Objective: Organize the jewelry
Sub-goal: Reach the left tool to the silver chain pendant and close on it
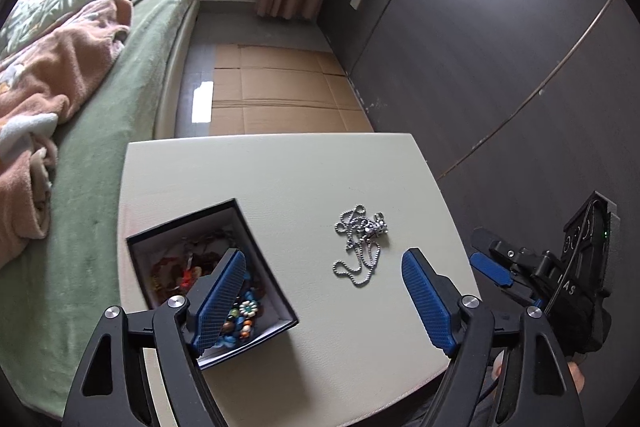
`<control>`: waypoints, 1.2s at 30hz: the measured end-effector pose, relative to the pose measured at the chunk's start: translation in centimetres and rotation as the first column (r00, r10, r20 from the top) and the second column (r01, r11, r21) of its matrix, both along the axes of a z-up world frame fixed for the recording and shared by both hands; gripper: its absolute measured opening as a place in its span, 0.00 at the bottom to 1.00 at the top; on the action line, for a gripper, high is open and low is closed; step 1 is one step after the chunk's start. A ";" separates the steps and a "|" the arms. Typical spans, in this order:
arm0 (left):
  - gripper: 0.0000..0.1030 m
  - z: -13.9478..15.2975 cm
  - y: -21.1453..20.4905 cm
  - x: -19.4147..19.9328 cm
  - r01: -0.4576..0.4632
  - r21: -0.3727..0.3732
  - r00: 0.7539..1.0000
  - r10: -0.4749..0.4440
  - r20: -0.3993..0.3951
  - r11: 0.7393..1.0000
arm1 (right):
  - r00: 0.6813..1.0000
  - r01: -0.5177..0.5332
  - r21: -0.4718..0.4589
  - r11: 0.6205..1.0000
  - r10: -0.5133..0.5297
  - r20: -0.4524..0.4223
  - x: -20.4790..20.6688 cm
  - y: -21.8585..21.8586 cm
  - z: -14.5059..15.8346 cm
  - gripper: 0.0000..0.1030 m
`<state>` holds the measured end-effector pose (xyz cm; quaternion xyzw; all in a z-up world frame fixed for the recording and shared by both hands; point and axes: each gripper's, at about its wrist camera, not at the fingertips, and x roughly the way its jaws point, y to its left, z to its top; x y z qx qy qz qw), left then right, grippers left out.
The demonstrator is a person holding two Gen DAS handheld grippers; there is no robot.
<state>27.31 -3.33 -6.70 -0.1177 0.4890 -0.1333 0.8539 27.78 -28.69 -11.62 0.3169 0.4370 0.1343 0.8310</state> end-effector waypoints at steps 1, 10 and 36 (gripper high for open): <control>0.79 -0.3 -0.6 0.3 0.009 0.009 1.000 -0.009 -0.006 1.000 | 1.000 0.011 -0.003 1.000 -0.011 -0.015 0.1 -0.7 -0.4 0.84; 0.79 -2.6 -4.3 2.9 0.050 0.060 0.998 -0.047 -0.048 0.997 | 0.995 0.067 0.049 0.997 -0.063 -0.081 -0.1 -4.1 -2.1 0.84; 0.78 -11.3 -12.3 8.4 0.251 0.274 0.961 -0.204 -0.188 0.928 | 0.976 0.131 0.080 0.988 -0.114 -0.187 0.6 -6.7 -4.6 0.83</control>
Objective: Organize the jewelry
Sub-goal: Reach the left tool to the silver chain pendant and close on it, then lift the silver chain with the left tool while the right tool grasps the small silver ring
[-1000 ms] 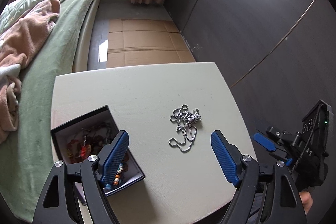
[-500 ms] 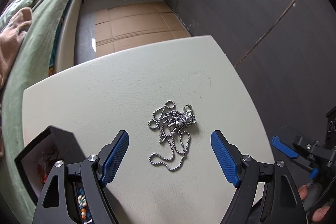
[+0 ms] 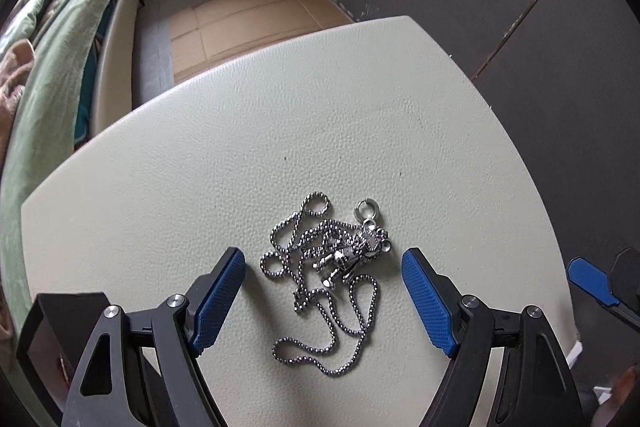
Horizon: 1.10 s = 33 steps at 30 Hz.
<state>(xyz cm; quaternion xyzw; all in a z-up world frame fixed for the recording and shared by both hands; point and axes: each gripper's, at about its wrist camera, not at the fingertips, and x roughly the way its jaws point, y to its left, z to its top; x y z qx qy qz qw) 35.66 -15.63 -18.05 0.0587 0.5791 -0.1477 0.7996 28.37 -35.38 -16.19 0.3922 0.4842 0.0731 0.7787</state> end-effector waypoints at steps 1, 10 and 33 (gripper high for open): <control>0.77 -0.1 -0.1 -0.1 0.009 0.009 1.000 -0.009 0.001 1.000 | 1.000 -0.003 0.000 1.000 0.003 -0.003 0.0 0.1 -0.1 0.83; 0.19 0.8 2.2 1.6 -0.029 0.012 1.000 0.029 -0.007 1.000 | 1.000 -0.019 -0.007 1.000 0.019 -0.016 0.5 1.0 -0.2 0.83; 0.17 9.4 7.5 -0.6 -0.078 -0.138 0.991 0.091 0.093 0.987 | 0.989 -0.145 -0.155 0.977 0.144 -0.023 4.9 5.8 0.2 0.53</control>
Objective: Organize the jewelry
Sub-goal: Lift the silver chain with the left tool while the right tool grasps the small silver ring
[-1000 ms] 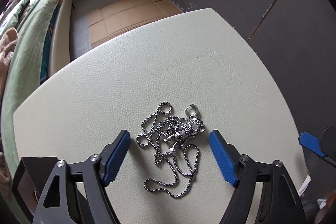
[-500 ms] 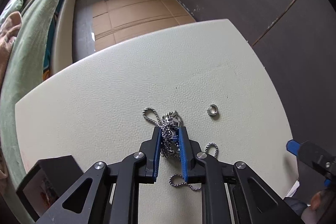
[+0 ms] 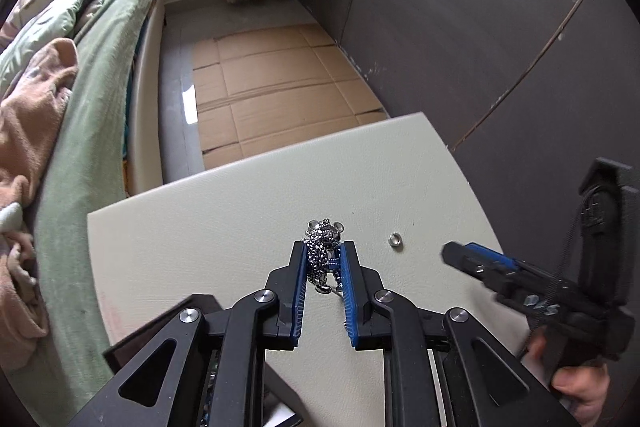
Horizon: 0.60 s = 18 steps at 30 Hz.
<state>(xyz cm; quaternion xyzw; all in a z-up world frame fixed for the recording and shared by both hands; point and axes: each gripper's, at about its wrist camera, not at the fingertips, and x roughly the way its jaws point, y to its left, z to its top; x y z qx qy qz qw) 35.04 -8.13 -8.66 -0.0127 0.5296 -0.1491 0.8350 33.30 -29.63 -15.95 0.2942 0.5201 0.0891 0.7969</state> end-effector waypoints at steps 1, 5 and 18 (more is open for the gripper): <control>0.17 0.6 0.4 -0.1 -0.007 -0.002 1.000 0.007 0.008 1.000 | 1.000 -0.019 -0.030 0.999 0.019 0.004 0.4 0.6 0.1 0.51; 0.17 2.3 2.1 -0.4 -0.036 -0.011 0.999 0.036 0.036 0.999 | 0.992 -0.124 -0.159 0.979 0.127 0.006 1.6 3.3 0.4 0.37; 0.17 9.2 5.3 -2.2 -0.071 -0.017 0.985 0.073 0.154 0.997 | 0.956 -0.283 -0.409 0.868 0.290 -0.045 3.6 7.8 0.3 0.34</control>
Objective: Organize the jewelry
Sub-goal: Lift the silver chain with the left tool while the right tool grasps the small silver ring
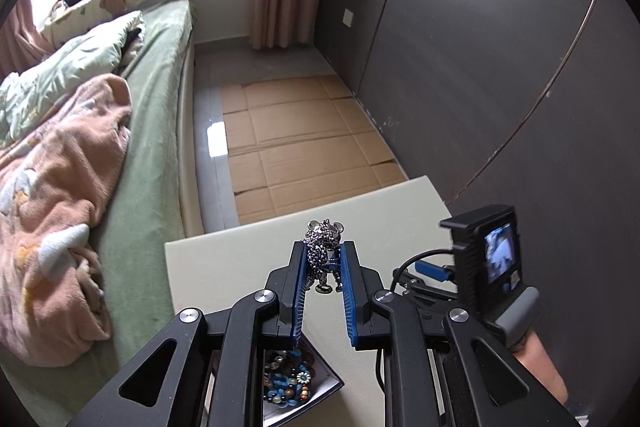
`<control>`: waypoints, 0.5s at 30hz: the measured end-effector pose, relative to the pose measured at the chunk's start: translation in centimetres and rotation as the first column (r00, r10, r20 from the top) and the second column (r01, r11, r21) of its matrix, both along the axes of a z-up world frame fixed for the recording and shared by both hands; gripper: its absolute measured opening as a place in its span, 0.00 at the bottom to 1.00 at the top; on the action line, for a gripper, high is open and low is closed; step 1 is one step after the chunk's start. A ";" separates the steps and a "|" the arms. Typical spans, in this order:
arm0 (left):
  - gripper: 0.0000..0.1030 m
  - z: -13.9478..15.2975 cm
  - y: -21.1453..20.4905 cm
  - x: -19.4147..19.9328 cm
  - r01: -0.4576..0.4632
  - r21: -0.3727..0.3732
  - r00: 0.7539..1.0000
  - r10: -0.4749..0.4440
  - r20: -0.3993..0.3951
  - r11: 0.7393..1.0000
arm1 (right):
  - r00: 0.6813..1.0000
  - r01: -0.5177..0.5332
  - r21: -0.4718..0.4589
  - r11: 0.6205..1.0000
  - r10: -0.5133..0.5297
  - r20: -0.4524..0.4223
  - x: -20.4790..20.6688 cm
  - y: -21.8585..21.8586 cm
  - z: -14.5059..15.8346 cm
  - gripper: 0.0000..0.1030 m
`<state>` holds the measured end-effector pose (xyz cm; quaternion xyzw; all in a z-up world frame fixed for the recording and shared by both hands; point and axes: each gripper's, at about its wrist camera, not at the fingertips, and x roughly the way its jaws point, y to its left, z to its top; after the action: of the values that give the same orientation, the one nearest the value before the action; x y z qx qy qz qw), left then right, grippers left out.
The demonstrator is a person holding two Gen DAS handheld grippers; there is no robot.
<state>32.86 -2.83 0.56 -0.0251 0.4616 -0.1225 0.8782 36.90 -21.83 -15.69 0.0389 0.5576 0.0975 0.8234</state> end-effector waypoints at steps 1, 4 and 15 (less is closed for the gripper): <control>0.17 0.4 0.3 -0.2 -0.004 0.001 1.000 0.004 0.008 1.000 | 1.000 -0.003 -0.019 1.000 0.003 -0.002 0.1 0.1 -0.2 0.33; 0.17 1.7 1.0 -0.4 -0.021 0.007 0.999 0.020 0.032 1.000 | 1.000 -0.011 -0.060 0.998 0.010 -0.013 0.3 0.3 -0.7 0.26; 0.17 5.4 2.8 -2.5 -0.050 0.016 0.994 0.048 0.101 0.999 | 1.000 0.002 -0.076 0.997 -0.004 -0.022 0.1 -0.2 -0.7 0.14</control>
<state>30.40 -0.01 6.00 -0.0223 0.4173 -0.0977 0.9032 37.00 -22.01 -16.43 0.0094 0.5699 0.0745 0.8183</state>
